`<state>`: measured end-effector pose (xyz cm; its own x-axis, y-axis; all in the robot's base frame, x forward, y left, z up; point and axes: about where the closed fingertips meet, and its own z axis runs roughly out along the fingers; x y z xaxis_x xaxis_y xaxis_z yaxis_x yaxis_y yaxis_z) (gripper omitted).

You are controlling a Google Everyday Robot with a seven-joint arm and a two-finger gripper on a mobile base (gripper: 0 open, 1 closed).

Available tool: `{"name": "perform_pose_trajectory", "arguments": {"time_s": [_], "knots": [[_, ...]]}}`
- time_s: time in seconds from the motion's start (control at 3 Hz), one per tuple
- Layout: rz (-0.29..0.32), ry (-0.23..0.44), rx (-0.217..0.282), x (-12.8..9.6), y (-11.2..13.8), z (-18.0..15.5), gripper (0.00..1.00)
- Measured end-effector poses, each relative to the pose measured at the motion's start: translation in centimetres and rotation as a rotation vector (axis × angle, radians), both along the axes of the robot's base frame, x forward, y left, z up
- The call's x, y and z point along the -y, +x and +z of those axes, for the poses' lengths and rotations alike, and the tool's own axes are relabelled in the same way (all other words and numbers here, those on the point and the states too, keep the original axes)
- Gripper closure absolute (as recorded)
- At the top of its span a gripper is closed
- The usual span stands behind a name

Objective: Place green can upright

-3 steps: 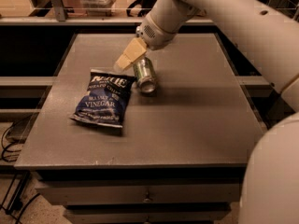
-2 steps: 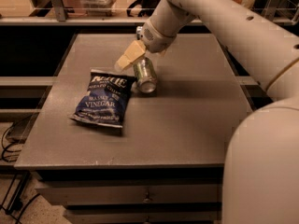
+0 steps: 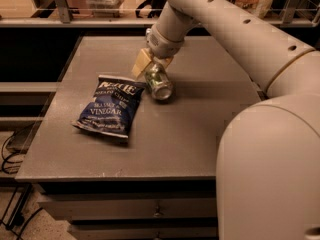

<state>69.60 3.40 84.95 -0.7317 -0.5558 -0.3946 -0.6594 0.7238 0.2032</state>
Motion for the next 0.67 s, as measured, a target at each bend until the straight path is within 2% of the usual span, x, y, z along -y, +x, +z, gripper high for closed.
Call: {"name": "perform_pose_trajectory", "arguments": {"time_s": [0.33,0.67], "knots": [[-0.023,-0.045,0.011,0.3,0.0,0.3,0.65],[-0.021,-0.077,0.056,0.3,-0.4,2.0,0.87]]}}
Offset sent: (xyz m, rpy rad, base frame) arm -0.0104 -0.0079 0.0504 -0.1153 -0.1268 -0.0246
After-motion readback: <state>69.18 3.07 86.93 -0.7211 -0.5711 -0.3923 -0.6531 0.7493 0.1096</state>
